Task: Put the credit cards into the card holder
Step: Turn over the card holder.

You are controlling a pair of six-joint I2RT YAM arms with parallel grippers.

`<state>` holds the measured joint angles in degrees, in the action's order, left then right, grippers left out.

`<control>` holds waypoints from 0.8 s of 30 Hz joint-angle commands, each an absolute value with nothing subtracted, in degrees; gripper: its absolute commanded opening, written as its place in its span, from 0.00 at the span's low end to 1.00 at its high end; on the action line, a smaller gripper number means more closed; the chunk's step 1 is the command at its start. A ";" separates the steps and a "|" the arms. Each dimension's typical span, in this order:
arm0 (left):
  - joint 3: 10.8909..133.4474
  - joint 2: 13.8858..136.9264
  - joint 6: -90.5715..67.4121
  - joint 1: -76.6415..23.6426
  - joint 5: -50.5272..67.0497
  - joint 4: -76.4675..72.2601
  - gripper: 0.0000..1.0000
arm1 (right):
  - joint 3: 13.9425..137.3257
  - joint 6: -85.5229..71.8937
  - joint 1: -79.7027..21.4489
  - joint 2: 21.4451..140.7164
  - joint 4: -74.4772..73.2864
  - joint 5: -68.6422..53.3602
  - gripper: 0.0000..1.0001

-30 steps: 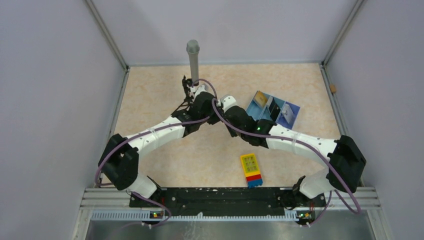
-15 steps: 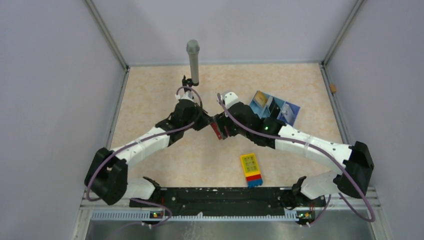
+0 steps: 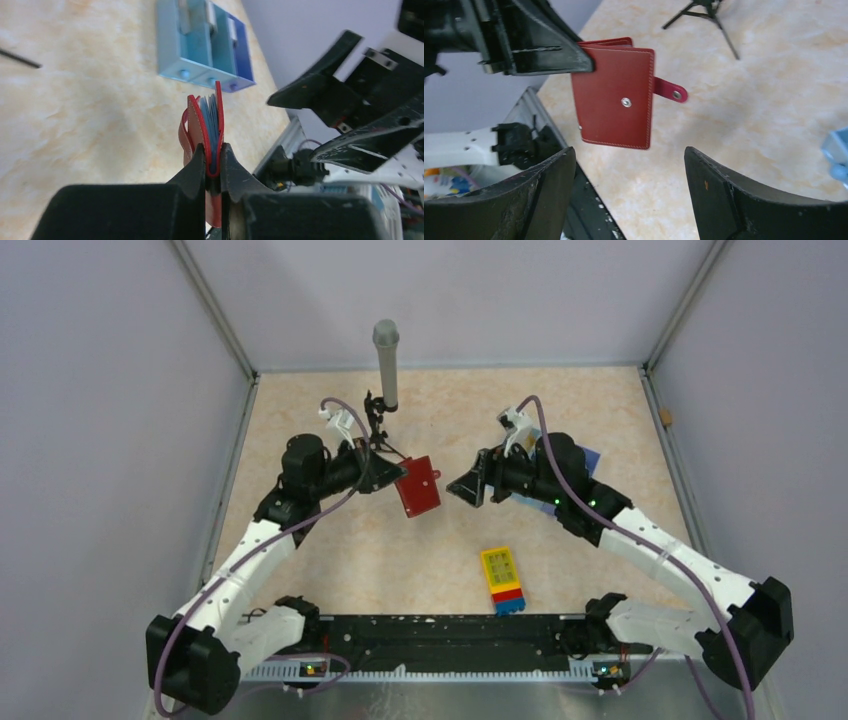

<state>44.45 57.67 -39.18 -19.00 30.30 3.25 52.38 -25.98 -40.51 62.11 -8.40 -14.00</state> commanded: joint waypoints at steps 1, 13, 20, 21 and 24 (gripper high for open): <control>41.63 55.59 -40.05 -18.77 43.42 -9.03 0.00 | 47.69 -30.38 -40.17 59.03 5.86 -27.96 0.78; 40.39 51.20 -39.07 -18.52 49.77 -12.80 0.00 | 37.65 -38.19 -40.34 61.16 23.64 -38.45 0.77; 38.51 49.91 -42.23 -18.54 53.06 -18.63 0.00 | 35.30 -39.46 -40.43 63.02 26.97 -36.39 0.77; 38.25 49.92 -42.95 -18.54 53.83 -20.01 0.00 | 35.12 -39.92 -40.47 63.89 28.31 -36.69 0.77; 37.76 50.08 -44.61 -18.54 56.04 -22.78 0.00 | 35.32 -41.09 -40.98 66.85 32.36 -38.71 0.77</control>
